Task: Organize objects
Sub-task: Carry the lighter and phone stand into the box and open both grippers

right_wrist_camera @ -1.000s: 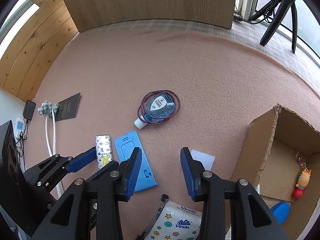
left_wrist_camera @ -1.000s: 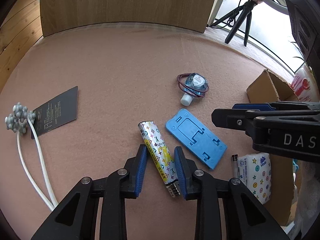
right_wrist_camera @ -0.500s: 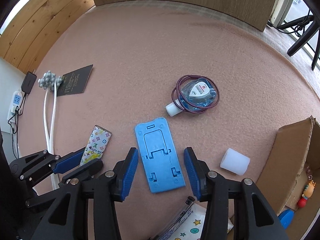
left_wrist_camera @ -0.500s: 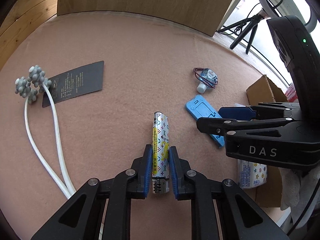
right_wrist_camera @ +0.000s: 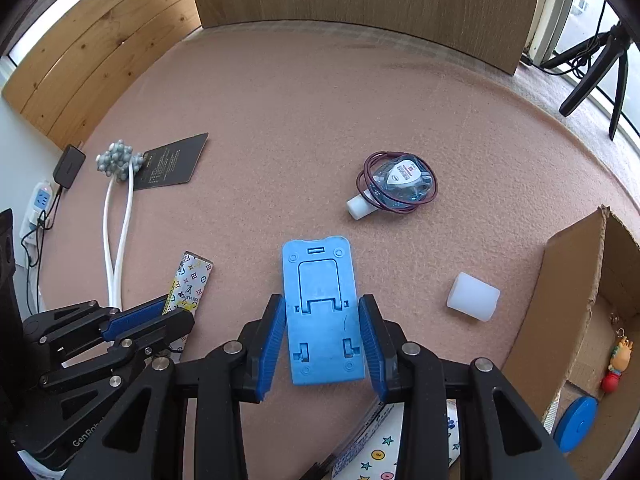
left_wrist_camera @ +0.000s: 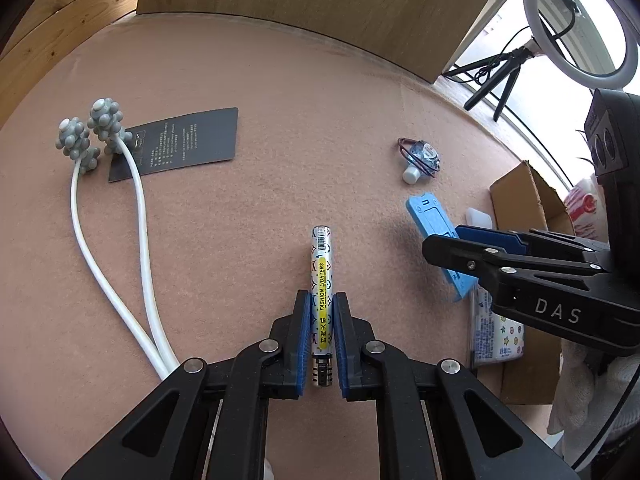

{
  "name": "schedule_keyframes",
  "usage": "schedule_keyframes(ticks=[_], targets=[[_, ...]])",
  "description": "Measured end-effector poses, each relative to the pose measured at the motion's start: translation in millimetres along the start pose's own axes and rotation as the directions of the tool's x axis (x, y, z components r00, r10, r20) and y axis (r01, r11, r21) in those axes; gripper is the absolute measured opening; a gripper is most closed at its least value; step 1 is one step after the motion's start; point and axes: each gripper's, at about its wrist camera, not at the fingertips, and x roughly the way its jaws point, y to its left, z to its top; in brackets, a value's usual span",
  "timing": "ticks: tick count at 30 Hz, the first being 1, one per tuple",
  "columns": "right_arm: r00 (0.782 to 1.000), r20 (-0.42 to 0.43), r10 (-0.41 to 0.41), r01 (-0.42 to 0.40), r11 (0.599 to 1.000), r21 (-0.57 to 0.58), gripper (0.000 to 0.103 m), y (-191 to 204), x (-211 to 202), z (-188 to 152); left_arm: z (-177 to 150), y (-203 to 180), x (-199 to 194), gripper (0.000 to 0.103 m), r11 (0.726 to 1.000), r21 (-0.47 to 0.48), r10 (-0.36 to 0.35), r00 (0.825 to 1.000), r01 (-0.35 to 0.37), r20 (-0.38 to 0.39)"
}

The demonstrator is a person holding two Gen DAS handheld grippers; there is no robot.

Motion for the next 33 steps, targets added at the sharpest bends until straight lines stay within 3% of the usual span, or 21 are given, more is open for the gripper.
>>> schedule_keyframes(ticks=[7, 16, 25, 33], targets=[[0.994, 0.1, 0.036, -0.046, 0.994, 0.097, 0.034, -22, -40, -17, -4, -7, -5, 0.011, 1.0, 0.012, -0.011, 1.0, 0.011, 0.012], [0.981, 0.193, -0.017, -0.029, 0.972, 0.232, 0.034, -81, -91, -52, 9, -36, -21, 0.011, 0.997, 0.041, -0.061, 0.997, 0.059, 0.05], [0.978, 0.19, -0.081, 0.014, 0.944, 0.328, 0.034, -126, -107, -92, 26, -105, -18, 0.011, 0.982, 0.137, -0.138, 0.989, 0.129, 0.056], [0.981, 0.168, -0.095, 0.025, 0.925, 0.378, 0.034, -150, -109, -121, 35, -184, -3, 0.011, 0.948, 0.257, -0.202, 0.979, 0.188, 0.026]])
